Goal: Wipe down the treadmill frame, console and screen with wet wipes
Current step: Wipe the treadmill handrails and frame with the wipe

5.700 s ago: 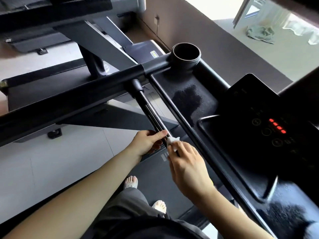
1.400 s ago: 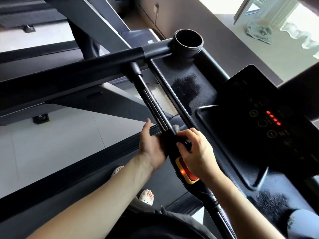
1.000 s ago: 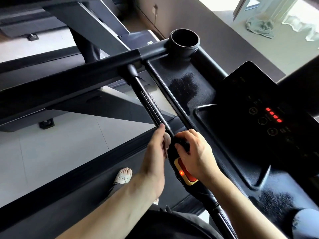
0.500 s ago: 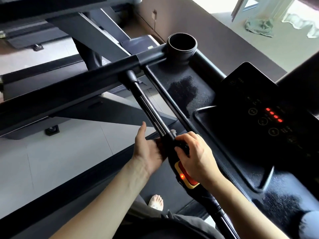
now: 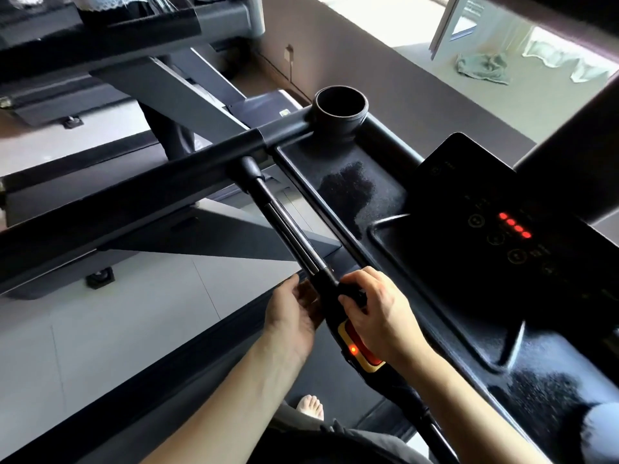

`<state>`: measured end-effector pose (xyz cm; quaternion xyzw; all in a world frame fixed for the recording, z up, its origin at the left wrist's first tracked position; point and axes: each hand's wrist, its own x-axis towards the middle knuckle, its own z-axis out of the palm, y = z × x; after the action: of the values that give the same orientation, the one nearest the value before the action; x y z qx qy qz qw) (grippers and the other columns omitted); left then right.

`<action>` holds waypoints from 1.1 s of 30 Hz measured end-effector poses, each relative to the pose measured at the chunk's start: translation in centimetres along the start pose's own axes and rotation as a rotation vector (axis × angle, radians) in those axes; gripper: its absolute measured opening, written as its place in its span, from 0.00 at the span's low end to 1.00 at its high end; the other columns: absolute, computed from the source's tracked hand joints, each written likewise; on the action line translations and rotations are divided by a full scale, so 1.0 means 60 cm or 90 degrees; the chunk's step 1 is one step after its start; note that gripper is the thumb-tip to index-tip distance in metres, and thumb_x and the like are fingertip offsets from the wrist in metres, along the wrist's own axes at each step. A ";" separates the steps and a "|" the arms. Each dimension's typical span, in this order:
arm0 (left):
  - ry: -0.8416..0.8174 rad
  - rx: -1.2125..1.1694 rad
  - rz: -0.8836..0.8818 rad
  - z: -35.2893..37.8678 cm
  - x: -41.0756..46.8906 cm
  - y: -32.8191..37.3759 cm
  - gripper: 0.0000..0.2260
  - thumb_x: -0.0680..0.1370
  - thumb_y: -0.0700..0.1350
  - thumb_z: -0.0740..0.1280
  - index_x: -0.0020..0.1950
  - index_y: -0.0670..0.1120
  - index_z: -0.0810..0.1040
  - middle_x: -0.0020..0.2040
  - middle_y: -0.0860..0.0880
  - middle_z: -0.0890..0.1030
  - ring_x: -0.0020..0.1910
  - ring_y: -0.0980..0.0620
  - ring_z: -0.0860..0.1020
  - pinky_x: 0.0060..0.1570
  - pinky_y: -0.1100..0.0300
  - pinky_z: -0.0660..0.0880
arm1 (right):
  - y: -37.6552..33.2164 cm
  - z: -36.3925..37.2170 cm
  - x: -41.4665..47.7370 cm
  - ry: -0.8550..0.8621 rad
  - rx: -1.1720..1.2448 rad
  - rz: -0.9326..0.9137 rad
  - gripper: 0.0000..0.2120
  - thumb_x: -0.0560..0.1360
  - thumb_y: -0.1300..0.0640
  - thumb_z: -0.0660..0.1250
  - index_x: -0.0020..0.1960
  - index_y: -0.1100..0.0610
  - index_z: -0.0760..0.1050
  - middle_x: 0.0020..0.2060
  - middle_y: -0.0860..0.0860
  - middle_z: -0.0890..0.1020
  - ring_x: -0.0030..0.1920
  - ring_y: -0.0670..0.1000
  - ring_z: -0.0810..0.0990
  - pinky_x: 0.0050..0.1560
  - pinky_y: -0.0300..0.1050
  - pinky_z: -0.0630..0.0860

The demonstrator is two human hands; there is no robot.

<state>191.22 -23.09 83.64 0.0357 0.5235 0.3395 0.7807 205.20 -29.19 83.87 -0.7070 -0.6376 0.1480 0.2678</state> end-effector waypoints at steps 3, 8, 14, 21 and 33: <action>0.043 0.156 0.100 -0.010 -0.013 -0.013 0.11 0.83 0.38 0.61 0.57 0.42 0.83 0.49 0.42 0.87 0.49 0.45 0.86 0.54 0.52 0.81 | -0.002 0.003 0.001 0.004 0.003 0.001 0.09 0.74 0.56 0.73 0.54 0.53 0.80 0.48 0.45 0.79 0.49 0.50 0.79 0.50 0.47 0.79; 0.069 0.383 0.369 -0.026 -0.034 -0.032 0.11 0.79 0.34 0.71 0.54 0.49 0.87 0.47 0.53 0.88 0.50 0.54 0.86 0.57 0.52 0.82 | 0.002 0.006 0.002 0.007 0.010 -0.001 0.08 0.73 0.56 0.73 0.52 0.53 0.79 0.46 0.45 0.79 0.47 0.49 0.78 0.48 0.47 0.78; -0.050 0.706 0.778 -0.045 -0.008 -0.019 0.11 0.78 0.37 0.72 0.56 0.49 0.86 0.50 0.55 0.83 0.52 0.54 0.82 0.53 0.54 0.80 | -0.003 0.008 0.000 0.014 0.031 0.000 0.07 0.74 0.57 0.71 0.51 0.53 0.79 0.45 0.46 0.79 0.47 0.50 0.78 0.48 0.46 0.76; -0.085 1.235 0.909 0.031 0.036 0.073 0.07 0.79 0.49 0.69 0.48 0.50 0.87 0.45 0.50 0.77 0.50 0.46 0.74 0.50 0.52 0.65 | -0.002 0.011 -0.006 0.038 0.037 0.042 0.09 0.73 0.56 0.73 0.50 0.54 0.74 0.44 0.46 0.78 0.46 0.49 0.75 0.48 0.43 0.73; -0.214 1.175 0.983 -0.011 0.040 0.101 0.11 0.80 0.52 0.65 0.51 0.51 0.86 0.47 0.50 0.75 0.49 0.48 0.73 0.51 0.51 0.68 | -0.011 0.005 0.000 0.033 0.023 0.045 0.08 0.73 0.56 0.72 0.49 0.52 0.75 0.44 0.45 0.78 0.46 0.50 0.77 0.48 0.47 0.75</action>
<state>188.20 -17.31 83.92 0.9241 0.3015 0.2059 0.1127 204.48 -29.10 84.01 -0.7278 -0.6024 0.1506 0.2913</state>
